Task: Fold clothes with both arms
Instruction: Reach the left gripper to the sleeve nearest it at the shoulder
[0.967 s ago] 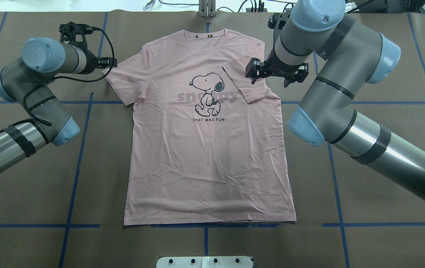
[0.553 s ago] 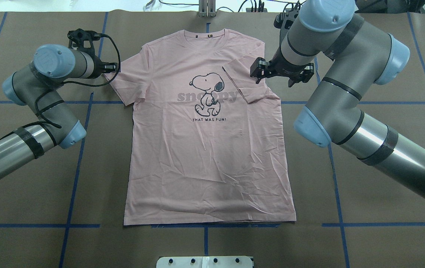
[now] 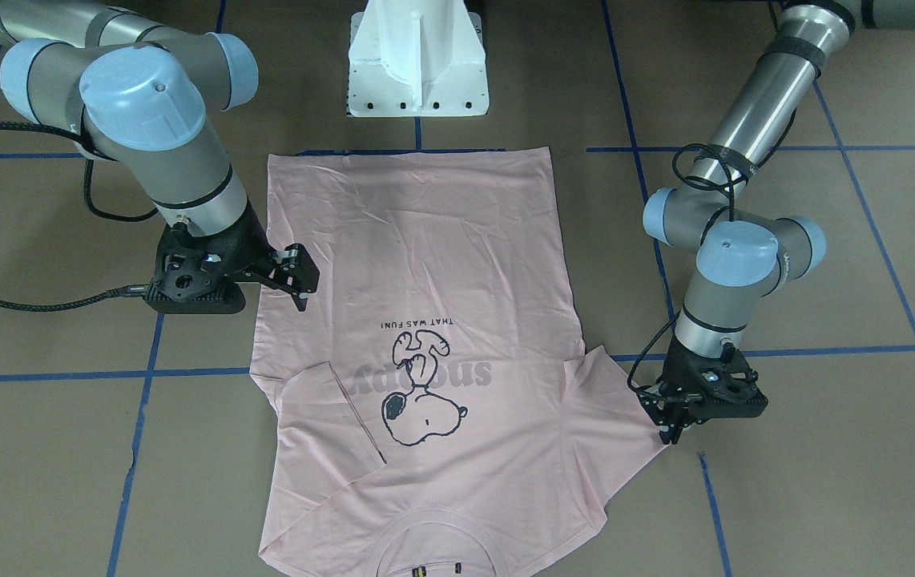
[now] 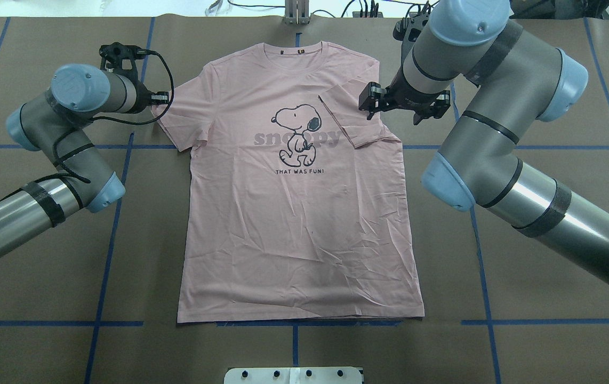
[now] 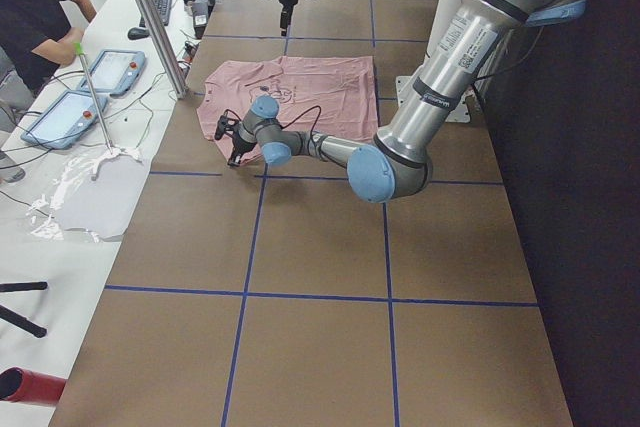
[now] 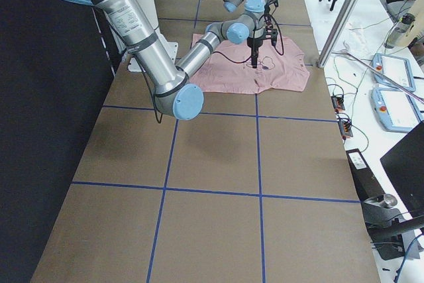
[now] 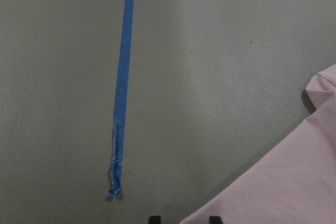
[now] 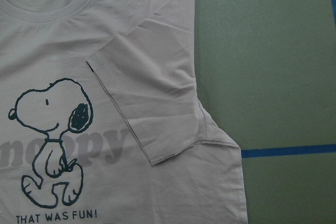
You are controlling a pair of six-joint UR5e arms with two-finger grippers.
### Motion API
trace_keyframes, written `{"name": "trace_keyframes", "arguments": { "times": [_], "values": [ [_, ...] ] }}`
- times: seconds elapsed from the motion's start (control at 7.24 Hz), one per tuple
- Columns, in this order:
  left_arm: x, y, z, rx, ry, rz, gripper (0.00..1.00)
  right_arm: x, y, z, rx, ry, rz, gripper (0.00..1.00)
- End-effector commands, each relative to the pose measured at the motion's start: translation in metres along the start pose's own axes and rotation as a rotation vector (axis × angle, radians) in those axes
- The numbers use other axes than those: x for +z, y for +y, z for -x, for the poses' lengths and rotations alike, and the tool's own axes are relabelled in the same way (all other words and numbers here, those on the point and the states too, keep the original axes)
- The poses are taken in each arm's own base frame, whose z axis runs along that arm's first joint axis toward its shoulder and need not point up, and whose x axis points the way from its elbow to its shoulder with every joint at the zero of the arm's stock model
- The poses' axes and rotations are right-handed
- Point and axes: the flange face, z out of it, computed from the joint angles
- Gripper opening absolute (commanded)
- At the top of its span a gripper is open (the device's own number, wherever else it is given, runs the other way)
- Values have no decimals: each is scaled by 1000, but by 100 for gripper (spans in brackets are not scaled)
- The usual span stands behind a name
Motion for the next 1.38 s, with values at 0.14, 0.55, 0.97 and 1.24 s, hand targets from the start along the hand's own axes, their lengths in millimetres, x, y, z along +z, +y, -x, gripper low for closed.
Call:
{"name": "trace_keyframes", "arguments": {
  "times": [0.14, 0.55, 0.97, 1.24],
  "values": [
    [-25, -13, -26, 3, 53, 3, 0, 1, 0, -1, 3, 3, 0, 100],
    [-89, -49, -118, -146, 97, 72, 0, 4, -1, -5, 7, 9, 3, 100],
    [-66, -64, -228, -200, 95, 62, 0, 13, 1, -24, -19, -35, -22, 100],
    [-51, -51, -242, -193, 97, 52, 0, 19, 2, -32, -20, -34, -23, 100]
  ]
}}
